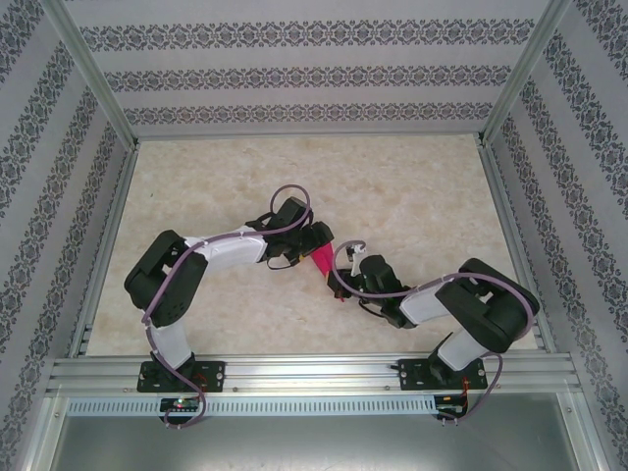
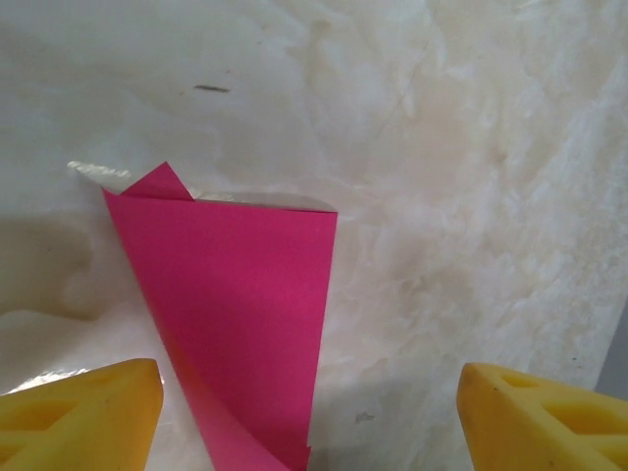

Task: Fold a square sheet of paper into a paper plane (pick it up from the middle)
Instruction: Fold the wing for the fifth time at the center of the table.

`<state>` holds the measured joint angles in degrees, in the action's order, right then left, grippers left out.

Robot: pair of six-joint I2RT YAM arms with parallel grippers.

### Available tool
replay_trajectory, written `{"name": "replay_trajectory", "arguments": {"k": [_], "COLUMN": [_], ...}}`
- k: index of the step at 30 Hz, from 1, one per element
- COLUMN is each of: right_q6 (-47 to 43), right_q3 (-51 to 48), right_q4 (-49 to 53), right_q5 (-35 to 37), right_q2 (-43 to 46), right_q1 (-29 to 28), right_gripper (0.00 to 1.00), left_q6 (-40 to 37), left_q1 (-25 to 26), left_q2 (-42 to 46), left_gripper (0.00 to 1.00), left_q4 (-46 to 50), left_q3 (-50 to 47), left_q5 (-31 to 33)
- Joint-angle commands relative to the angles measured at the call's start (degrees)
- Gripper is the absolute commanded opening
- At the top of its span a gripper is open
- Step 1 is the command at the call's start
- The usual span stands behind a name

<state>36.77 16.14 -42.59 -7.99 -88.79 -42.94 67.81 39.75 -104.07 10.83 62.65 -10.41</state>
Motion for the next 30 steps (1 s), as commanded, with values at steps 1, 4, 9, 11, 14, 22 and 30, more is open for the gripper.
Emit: {"name": "replay_trajectory", "arguments": {"k": [1, 4, 9, 11, 14, 22, 30], "right_q6": [-10.4, -14.8, -21.4, -23.3, -25.4, -28.9, -29.9], "right_q3": [1.4, 1.4, 2.0, 2.7, 3.1, 3.1, 5.9], "right_q4": [4.7, 5.7, 8.6, 10.2, 11.5, 14.7, 22.7], "right_q5": [7.7, 11.3, 16.9, 17.9, 19.7, 21.7, 29.7], "right_q2": [3.0, 4.3, 5.4, 5.3, 5.9, 6.2, 8.3], "right_q1": [-2.6, -4.5, -7.6, -8.4, -9.6, -11.4, -15.0], "right_gripper": [0.06, 0.07, 0.08, 0.09, 0.11, 0.14, 0.27], "left_q6": [1.7, 3.1, 3.5, 3.1, 2.6, 2.4, 2.1], "left_q1": [-0.8, -0.8, -0.9, -0.8, -0.8, -0.8, -0.8], "left_q2": [-0.3, -0.3, -0.8, -0.8, -0.9, -0.9, -0.9], "left_gripper": [0.76, 0.73, 0.62, 0.56, 0.46, 0.20, 0.01], "left_q4": [5.8, 5.7, 6.3, 7.2, 7.8, 8.5, 9.6], "left_q3": [1.2, 0.4, 1.2, 1.6, 1.7, 2.1, 2.8], "left_q5": [0.2, -0.1, -0.8, -0.5, -0.4, -0.4, -0.2]}}
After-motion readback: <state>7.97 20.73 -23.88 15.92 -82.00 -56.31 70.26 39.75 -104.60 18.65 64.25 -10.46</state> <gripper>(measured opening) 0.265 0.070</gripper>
